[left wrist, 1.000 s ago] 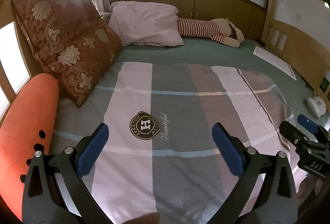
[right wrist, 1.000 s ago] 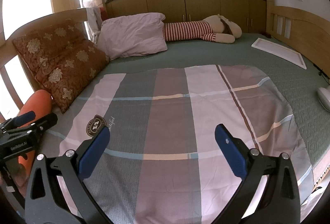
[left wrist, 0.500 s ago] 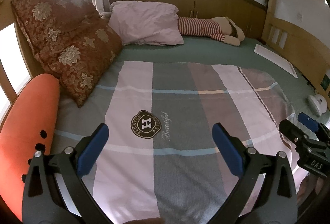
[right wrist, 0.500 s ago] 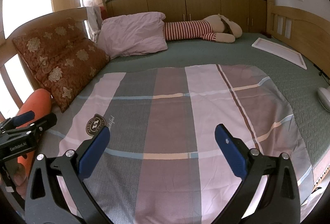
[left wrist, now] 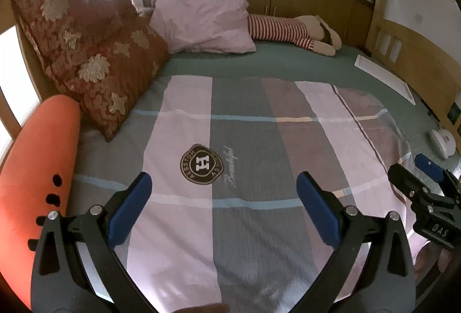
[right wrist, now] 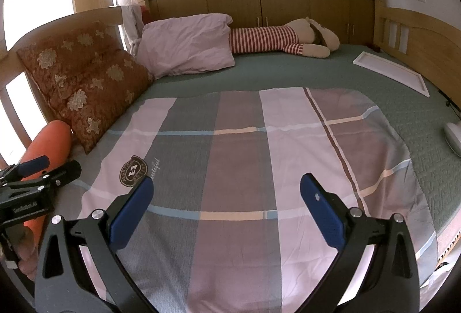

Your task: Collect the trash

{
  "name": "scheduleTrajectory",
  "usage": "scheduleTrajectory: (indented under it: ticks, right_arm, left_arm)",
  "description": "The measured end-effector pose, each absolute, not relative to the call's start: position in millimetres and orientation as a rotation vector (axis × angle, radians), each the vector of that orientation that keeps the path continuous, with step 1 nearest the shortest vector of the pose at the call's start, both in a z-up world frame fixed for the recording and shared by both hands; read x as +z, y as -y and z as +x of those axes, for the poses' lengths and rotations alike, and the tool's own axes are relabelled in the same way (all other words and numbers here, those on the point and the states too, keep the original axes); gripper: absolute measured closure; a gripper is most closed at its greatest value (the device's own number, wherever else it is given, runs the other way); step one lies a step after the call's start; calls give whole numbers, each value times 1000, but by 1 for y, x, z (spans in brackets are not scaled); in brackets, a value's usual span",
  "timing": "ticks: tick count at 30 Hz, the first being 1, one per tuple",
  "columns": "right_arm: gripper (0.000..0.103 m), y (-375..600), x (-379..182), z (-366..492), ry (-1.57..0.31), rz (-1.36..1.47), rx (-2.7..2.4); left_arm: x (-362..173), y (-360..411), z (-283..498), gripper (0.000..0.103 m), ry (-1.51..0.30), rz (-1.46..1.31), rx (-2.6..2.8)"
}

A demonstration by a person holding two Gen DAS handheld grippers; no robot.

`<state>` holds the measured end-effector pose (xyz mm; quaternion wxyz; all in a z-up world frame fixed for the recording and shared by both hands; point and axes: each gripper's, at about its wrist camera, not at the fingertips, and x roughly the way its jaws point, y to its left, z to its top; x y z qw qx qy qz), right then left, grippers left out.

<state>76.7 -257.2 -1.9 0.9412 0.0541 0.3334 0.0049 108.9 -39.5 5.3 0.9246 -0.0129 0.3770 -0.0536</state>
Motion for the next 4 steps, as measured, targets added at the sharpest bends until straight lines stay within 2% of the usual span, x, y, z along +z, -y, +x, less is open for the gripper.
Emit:
scheduleTrajectory:
  ticks: [4]
  right_arm:
    - [4, 259, 0, 77, -686, 109, 13]
  left_arm:
    - [3, 36, 111, 3, -789, -47, -117]
